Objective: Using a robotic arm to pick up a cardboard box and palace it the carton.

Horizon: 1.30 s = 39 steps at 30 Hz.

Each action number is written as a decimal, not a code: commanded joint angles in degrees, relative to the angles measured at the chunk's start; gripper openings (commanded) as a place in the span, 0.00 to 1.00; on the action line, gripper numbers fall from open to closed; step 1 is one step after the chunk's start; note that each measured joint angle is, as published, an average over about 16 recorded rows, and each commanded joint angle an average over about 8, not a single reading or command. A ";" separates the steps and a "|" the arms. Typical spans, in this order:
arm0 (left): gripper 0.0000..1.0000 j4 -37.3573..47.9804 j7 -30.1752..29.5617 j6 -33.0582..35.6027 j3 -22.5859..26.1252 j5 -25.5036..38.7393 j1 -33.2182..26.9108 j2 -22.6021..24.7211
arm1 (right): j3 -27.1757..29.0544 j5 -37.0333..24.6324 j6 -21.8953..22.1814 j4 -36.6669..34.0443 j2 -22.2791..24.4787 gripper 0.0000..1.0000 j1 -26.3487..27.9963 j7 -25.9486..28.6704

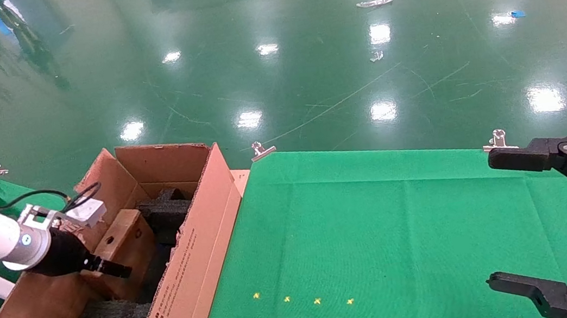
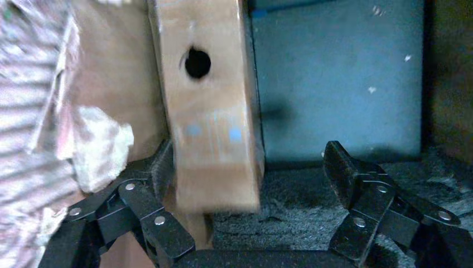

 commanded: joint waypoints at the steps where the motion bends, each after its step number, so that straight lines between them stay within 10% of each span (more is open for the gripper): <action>1: 1.00 0.23 0.14 0.26 0.03 0.05 -0.54 0.10 | -0.01 0.00 0.00 0.00 0.00 1.00 0.00 0.00; 23: 1.00 -2.70 8.08 5.31 -2.42 -2.89 -21.67 -2.84 | -0.08 0.05 0.04 -0.01 0.03 1.00 0.01 -0.04; 39: 1.00 -13.87 11.43 8.79 -14.94 -6.36 -14.32 -4.95 | -0.14 0.09 0.04 -0.07 0.04 1.00 0.03 -0.07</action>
